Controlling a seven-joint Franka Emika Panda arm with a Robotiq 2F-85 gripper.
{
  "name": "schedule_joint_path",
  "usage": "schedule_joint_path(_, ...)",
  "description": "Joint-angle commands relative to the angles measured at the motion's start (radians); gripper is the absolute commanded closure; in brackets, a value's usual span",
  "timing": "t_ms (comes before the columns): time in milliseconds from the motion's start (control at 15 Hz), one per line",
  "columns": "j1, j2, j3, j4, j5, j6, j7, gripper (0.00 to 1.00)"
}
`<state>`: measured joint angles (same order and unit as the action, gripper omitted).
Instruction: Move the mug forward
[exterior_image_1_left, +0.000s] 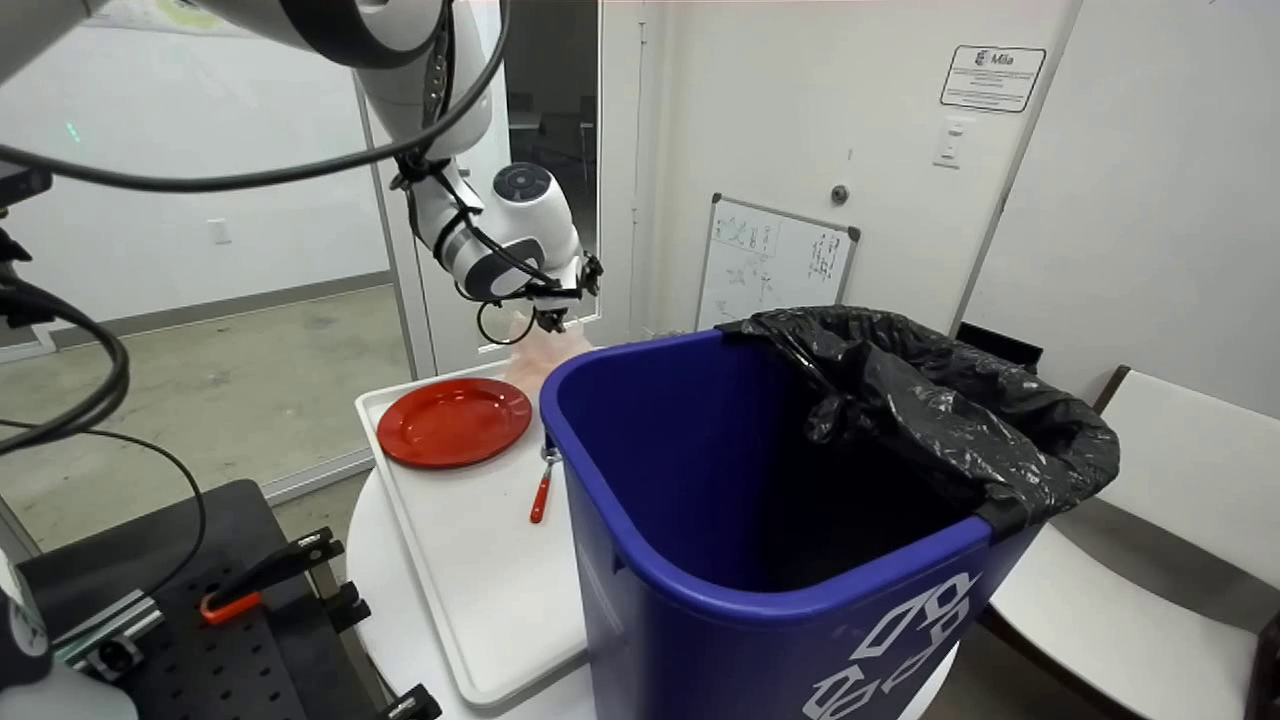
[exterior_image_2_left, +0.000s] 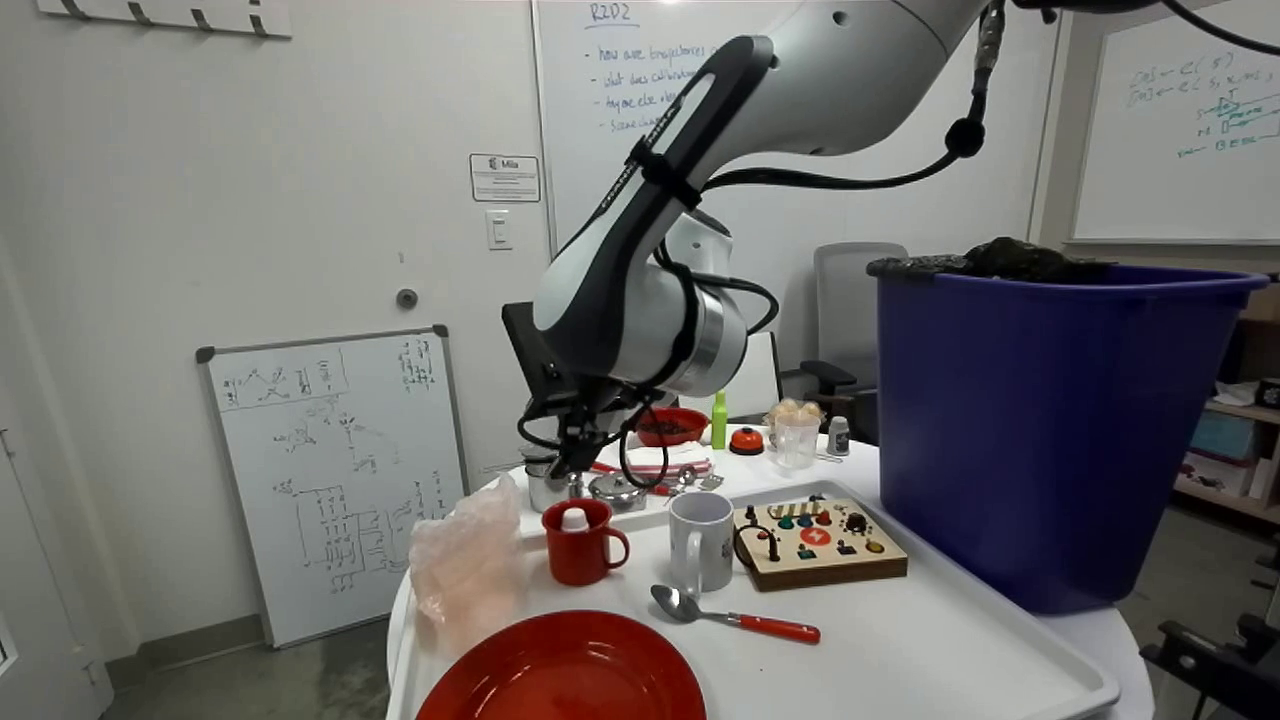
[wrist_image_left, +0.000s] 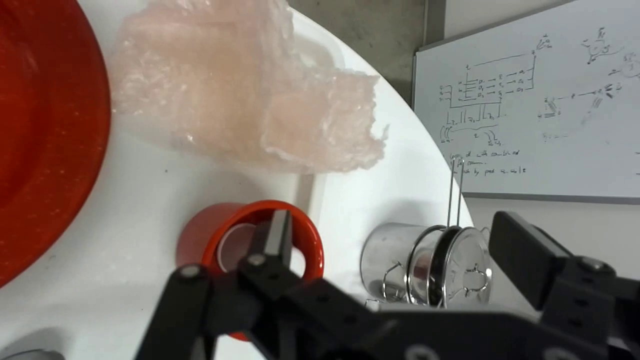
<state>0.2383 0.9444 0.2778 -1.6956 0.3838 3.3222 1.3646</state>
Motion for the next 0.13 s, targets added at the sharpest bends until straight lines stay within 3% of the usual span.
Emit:
schedule_joint_path(0, 0.004, -0.006, 0.003, -0.003, 0.031, 0.001, -0.030, 0.00)
schedule_joint_path(67, 0.003, -0.006, 0.003, -0.004, 0.031, 0.003, -0.032, 0.00)
